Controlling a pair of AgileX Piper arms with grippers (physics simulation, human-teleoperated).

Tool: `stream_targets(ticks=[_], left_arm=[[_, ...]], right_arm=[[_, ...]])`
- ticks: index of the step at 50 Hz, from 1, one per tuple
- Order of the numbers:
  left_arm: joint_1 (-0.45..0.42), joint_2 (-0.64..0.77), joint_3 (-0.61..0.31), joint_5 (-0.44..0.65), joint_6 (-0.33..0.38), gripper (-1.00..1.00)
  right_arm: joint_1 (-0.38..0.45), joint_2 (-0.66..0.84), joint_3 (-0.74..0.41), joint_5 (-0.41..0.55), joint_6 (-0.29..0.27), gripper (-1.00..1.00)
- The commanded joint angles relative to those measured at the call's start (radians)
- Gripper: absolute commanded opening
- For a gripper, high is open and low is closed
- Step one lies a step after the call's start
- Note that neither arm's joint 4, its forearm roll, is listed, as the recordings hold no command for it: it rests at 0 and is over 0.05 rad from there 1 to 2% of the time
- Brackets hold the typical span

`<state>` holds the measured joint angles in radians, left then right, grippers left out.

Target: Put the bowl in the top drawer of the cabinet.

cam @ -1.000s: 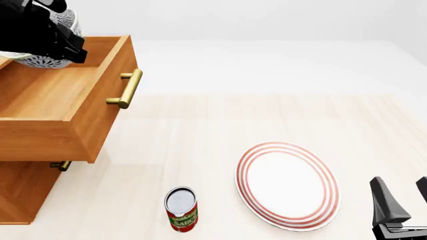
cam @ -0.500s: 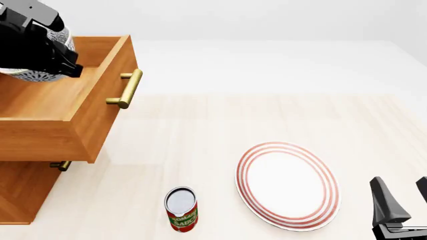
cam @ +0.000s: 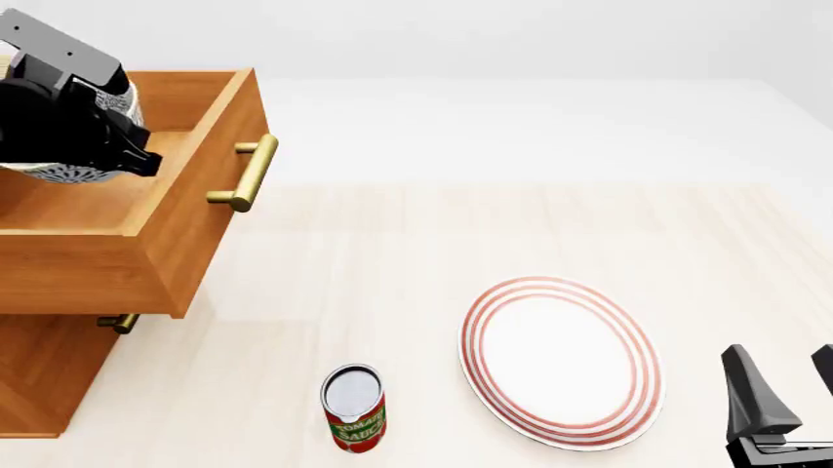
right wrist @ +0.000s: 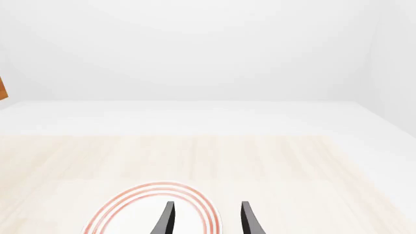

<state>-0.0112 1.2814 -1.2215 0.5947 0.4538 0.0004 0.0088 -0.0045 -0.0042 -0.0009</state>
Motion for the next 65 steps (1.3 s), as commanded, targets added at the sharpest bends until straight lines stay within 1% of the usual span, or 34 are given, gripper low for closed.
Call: stream_targets(ticks=[1,5,15,18,19,20,21,22,23,25,26,28,29,31,34,35,36,37,43,44,46,51,55,56,57,58,61,62,63,64,65], left_arm=[[0.01,0.008,0.044,-0.04,0.002,-1.0],[0.028,0.01,0.059,-0.051,0.027,-1.0],[0.043,0.009,0.064,-0.05,0.025,-1.0],[0.075,0.012,0.043,-0.07,0.036,-1.0],[0.079,0.021,0.03,-0.06,0.029,-1.0],[0.073,0.024,0.004,-0.051,-0.003,1.0],[0.068,0.025,-0.012,-0.046,-0.016,1.0],[0.053,0.027,-0.033,-0.033,-0.044,1.0],[0.053,0.027,-0.034,-0.033,-0.044,1.0],[0.035,0.03,-0.058,-0.018,-0.072,1.0],[0.035,0.034,-0.09,-0.009,-0.1,1.0],[0.025,0.04,-0.124,0.009,-0.118,1.0],[0.014,0.044,-0.153,0.021,-0.156,1.0],[0.012,0.05,-0.177,0.031,-0.151,1.0],[0.007,0.055,-0.214,0.046,-0.168,1.0],[0.006,0.058,-0.236,0.055,-0.166,1.0],[-0.002,0.06,-0.277,0.069,-0.187,1.0],[-0.002,0.06,-0.278,0.07,-0.187,1.0],[-0.027,0.086,-0.412,0.136,-0.179,1.0],[-0.027,0.086,-0.413,0.136,-0.179,1.0],[-0.036,0.091,-0.442,0.149,-0.175,1.0],[-0.066,0.096,-0.551,0.195,-0.16,1.0],[-0.107,0.096,-0.662,0.247,-0.154,1.0],[-0.117,0.096,-0.682,0.259,-0.15,1.0],[-0.117,0.096,-0.682,0.259,-0.15,1.0],[-0.13,0.095,-0.729,0.283,-0.142,1.0],[-0.137,0.096,-0.751,0.296,-0.139,1.0],[-0.152,0.096,-0.803,0.324,-0.127,1.0],[-0.158,0.094,-0.822,0.331,-0.122,1.0],[-0.162,0.098,-0.872,0.353,-0.113,1.0],[-0.162,0.099,-0.875,0.355,-0.113,1.0]], right_arm=[[0.0,0.0,0.0,0.0,0.0,1.0],[0.0,0.0,0.0,0.0,0.0,1.0],[0.0,0.0,0.0,0.0,0.0,1.0],[0.0,0.0,0.0,0.0,0.0,1.0],[0.0,0.0,0.0,0.0,0.0,1.0],[0.0,0.0,0.0,0.0,0.0,1.0],[0.0,0.0,0.0,0.0,0.0,1.0],[0.0,0.0,0.0,0.0,0.0,1.0],[0.0,0.0,0.0,0.0,0.0,1.0],[0.0,0.0,0.0,0.0,0.0,1.0],[0.0,0.0,0.0,0.0,0.0,1.0],[0.0,0.0,0.0,0.0,0.0,1.0],[0.0,0.0,0.0,0.0,0.0,1.0],[0.0,0.0,0.0,0.0,0.0,1.0],[0.0,0.0,0.0,0.0,0.0,1.0],[0.0,0.0,0.0,0.0,0.0,1.0],[0.0,0.0,0.0,0.0,0.0,1.0],[0.0,0.0,0.0,0.0,0.0,1.0],[0.0,0.0,0.0,0.0,0.0,1.0],[0.0,0.0,0.0,0.0,0.0,1.0],[0.0,0.0,0.0,0.0,0.0,1.0],[0.0,0.0,0.0,0.0,0.0,1.0],[0.0,0.0,0.0,0.0,0.0,1.0],[0.0,0.0,0.0,0.0,0.0,1.0],[0.0,0.0,0.0,0.0,0.0,1.0],[0.0,0.0,0.0,0.0,0.0,1.0],[0.0,0.0,0.0,0.0,0.0,1.0],[0.0,0.0,0.0,0.0,0.0,1.0],[0.0,0.0,0.0,0.0,0.0,1.0],[0.0,0.0,0.0,0.0,0.0,1.0],[0.0,0.0,0.0,0.0,0.0,1.0]])
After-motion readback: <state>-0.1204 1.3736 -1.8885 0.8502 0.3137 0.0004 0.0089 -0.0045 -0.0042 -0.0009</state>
